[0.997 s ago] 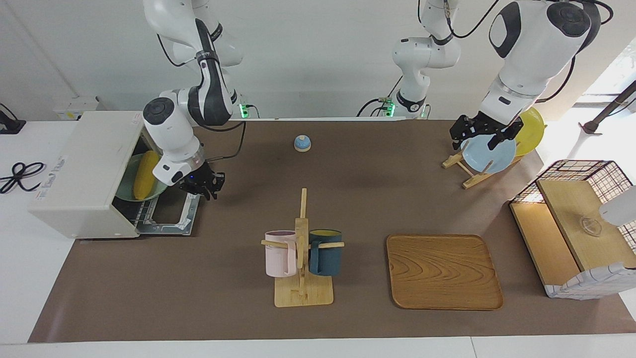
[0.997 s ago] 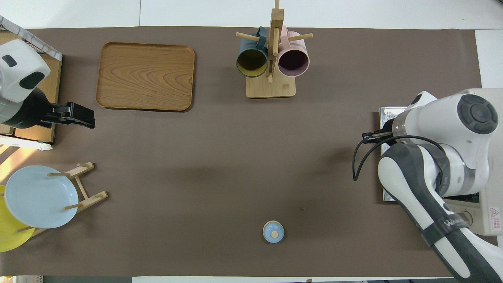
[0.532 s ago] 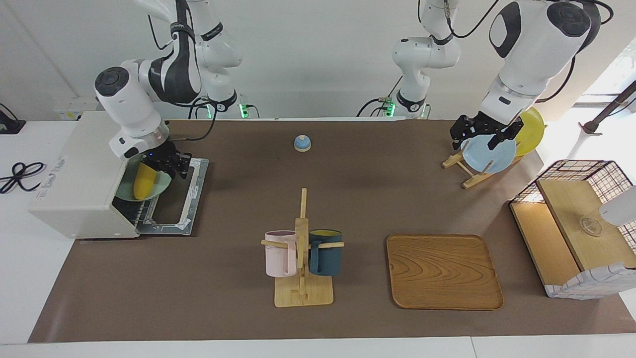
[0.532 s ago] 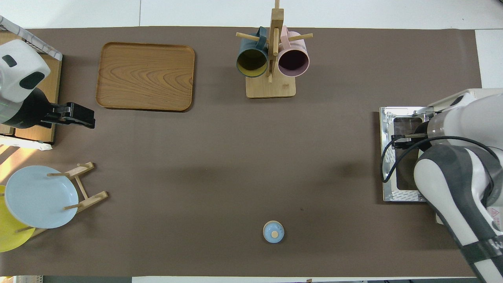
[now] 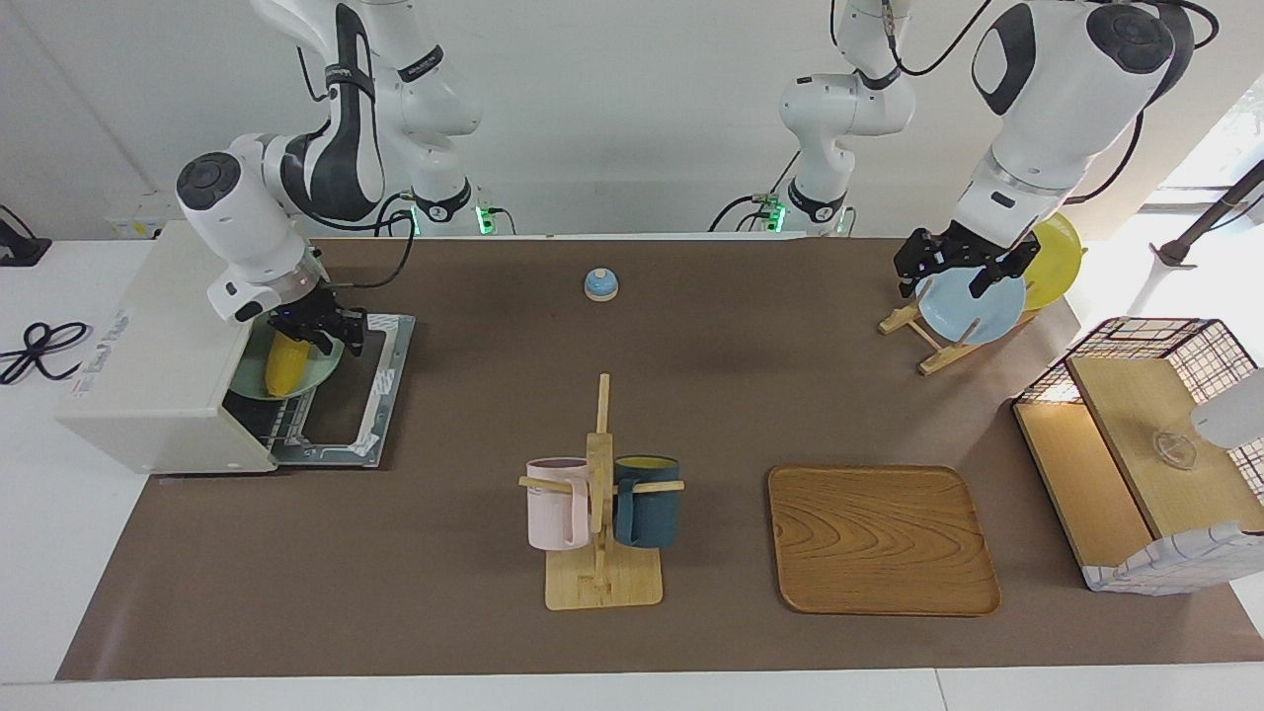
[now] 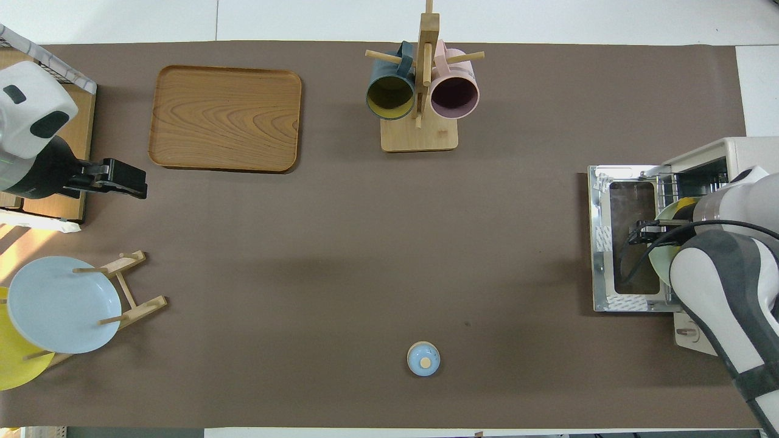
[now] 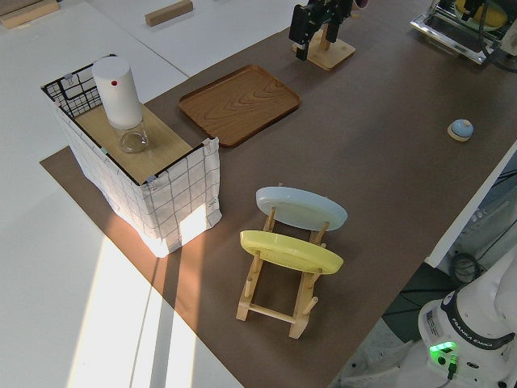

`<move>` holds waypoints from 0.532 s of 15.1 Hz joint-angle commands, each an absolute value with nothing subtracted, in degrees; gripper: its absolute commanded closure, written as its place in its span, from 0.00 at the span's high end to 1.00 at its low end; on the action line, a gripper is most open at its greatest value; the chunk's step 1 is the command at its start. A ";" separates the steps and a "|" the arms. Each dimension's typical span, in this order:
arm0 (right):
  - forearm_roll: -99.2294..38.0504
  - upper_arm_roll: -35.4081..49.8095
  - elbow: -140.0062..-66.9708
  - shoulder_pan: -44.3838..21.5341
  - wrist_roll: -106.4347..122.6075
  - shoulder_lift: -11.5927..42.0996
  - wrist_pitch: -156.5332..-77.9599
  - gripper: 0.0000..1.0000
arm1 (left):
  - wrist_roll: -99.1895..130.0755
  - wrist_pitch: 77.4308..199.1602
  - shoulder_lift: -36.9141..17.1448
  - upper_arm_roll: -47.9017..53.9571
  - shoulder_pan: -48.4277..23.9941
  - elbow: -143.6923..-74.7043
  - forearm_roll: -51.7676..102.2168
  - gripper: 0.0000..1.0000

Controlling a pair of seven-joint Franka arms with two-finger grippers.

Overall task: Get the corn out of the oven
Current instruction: 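Pull the plate with corn out and set it mid-table with the right gripper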

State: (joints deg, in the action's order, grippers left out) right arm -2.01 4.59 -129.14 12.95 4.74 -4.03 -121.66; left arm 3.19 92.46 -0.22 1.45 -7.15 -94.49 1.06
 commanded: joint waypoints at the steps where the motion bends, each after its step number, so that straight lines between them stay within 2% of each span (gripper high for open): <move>1: -1.32 5.19 -131.65 14.41 5.89 -4.48 -123.49 0.47 | 2.99 91.85 0.62 2.02 -6.59 -94.75 -0.18 1.00; 2: -1.32 5.19 -131.92 14.50 5.98 -4.48 -123.75 0.44 | 2.90 91.85 0.62 2.02 -6.59 -94.83 -0.18 1.00; 4: -1.32 5.19 -132.62 14.50 5.98 -4.48 -124.63 0.26 | 2.99 91.85 0.62 2.02 -6.59 -94.75 -0.18 1.00; 5: -1.23 5.19 -132.97 14.41 5.98 -4.66 -124.72 0.08 | 2.90 91.85 0.70 1.93 -6.59 -94.83 -0.18 1.00; 6: -1.23 5.19 -133.07 14.41 6.06 -4.66 -124.63 0.00 | 2.99 91.85 0.70 1.93 -6.59 -94.75 -0.18 1.00; 8: -0.88 5.19 -133.15 14.33 7.46 -4.75 -124.54 0.00 | 2.99 91.85 0.70 2.02 -6.59 -94.83 -0.18 1.00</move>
State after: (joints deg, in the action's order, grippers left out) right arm -1.74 4.64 -131.66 13.39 5.27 -4.29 -123.41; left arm 3.19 92.46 -0.22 1.45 -7.15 -94.49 1.06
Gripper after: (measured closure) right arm 0.960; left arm 0.000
